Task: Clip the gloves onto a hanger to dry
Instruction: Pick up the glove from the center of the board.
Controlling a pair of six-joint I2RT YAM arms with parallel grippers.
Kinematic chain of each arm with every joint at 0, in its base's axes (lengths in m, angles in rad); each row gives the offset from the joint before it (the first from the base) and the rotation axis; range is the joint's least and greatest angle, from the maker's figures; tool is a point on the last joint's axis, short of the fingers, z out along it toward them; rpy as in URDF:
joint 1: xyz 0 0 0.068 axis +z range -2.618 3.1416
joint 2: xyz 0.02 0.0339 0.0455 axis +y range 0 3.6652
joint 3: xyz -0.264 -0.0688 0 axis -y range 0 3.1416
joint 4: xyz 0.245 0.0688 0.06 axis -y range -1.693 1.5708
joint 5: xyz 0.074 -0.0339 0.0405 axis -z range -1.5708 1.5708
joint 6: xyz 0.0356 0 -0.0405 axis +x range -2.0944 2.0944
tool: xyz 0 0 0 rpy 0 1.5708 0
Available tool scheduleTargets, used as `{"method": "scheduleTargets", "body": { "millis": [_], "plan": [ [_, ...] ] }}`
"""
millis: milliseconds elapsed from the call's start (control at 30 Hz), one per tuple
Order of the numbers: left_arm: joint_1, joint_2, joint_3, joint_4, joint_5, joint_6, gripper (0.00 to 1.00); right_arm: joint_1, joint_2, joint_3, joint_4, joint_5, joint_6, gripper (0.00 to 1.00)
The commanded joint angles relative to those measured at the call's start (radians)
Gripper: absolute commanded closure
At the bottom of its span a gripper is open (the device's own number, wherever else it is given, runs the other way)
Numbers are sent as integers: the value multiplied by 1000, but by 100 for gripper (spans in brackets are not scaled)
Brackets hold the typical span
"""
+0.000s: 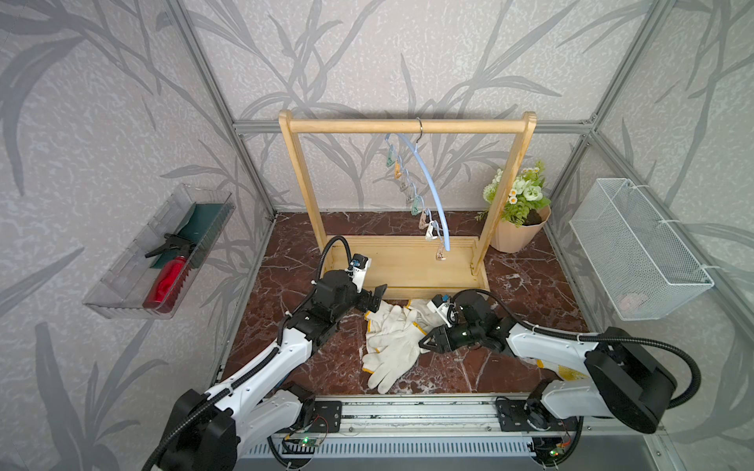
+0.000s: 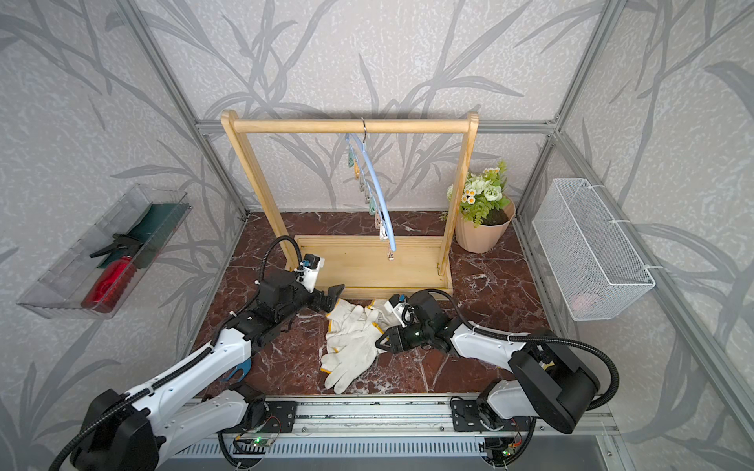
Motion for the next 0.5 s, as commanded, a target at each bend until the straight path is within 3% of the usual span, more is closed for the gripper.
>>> {"method": "scheduleTargets", "body": {
  "millis": [0, 267, 400, 467],
  "plan": [
    [-8, -15, 10, 10, 2, -11, 1, 4, 22, -10, 110, -11, 37, 62],
    [-14, -12, 13, 7, 70, -17, 1, 3, -62, 34, -1, 79, -57, 87],
    [-15, -12, 24, 6, 204, -24, 1, 0, -140, 69, -120, 121, -181, 100],
    [-14, -11, 34, 6, 297, -30, 1, -11, -178, 76, -143, 125, -226, 100]
  ]
}}
